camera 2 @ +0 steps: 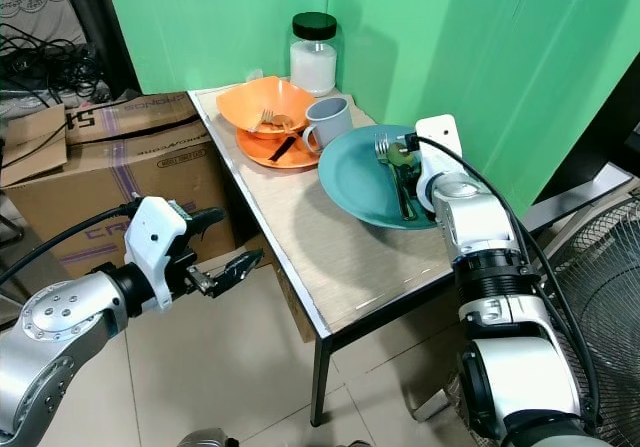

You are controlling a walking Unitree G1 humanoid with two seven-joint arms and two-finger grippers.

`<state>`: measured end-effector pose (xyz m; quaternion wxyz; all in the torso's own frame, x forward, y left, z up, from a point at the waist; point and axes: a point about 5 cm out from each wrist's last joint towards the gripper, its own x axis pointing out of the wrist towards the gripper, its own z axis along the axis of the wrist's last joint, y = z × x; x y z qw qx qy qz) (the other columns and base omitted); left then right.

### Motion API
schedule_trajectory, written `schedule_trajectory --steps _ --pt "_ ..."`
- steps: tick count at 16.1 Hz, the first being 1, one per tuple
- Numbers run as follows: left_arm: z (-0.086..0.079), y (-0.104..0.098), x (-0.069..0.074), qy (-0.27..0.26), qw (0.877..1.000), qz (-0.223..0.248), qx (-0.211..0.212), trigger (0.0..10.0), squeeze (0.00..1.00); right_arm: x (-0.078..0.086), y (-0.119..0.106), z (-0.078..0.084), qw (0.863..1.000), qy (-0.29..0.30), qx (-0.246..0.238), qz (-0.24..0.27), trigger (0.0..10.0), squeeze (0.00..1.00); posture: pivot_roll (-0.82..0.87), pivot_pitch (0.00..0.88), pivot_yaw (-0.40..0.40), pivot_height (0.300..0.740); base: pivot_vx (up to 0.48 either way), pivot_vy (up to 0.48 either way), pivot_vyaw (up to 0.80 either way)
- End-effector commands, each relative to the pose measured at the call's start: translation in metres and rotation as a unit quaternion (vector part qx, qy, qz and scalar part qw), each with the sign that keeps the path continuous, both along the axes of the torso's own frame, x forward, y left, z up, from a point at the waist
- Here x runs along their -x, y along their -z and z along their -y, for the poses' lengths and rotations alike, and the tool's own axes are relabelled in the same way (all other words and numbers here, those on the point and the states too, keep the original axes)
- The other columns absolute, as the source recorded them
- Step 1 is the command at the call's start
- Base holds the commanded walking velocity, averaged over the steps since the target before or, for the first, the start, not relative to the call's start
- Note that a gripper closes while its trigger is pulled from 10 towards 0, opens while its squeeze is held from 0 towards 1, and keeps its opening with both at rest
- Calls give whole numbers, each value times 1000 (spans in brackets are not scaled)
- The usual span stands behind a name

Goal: Setting the table

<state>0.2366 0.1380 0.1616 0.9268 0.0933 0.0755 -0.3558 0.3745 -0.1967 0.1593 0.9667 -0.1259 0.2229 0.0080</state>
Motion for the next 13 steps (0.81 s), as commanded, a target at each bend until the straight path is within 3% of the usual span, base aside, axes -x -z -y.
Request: schedule_trajectory --steps 1,2,3,13 --pt "1 -2 -3 4 1000 7 -4 10000 0 -3 -8 0 1000 -5 3 9 3294 0 188 0 -30 740 0 0 0" --pt "1 -2 -3 4 1000 7 -4 10000 0 -3 -6 -1 1000 -7 -1 4 2314 0 190 0 -31 740 0 0 0" --pt "1 -3 -3 4 1000 7 -4 10000 0 -2 -2 -2 1000 -11 -2 -10 0 0 189 0 -31 740 0 0 0" --pt "1 -1 -3 2 1000 3 -7 10000 0 0 5 -11 998 -39 0 -53 0 0 194 0 -40 740 0 0 0"
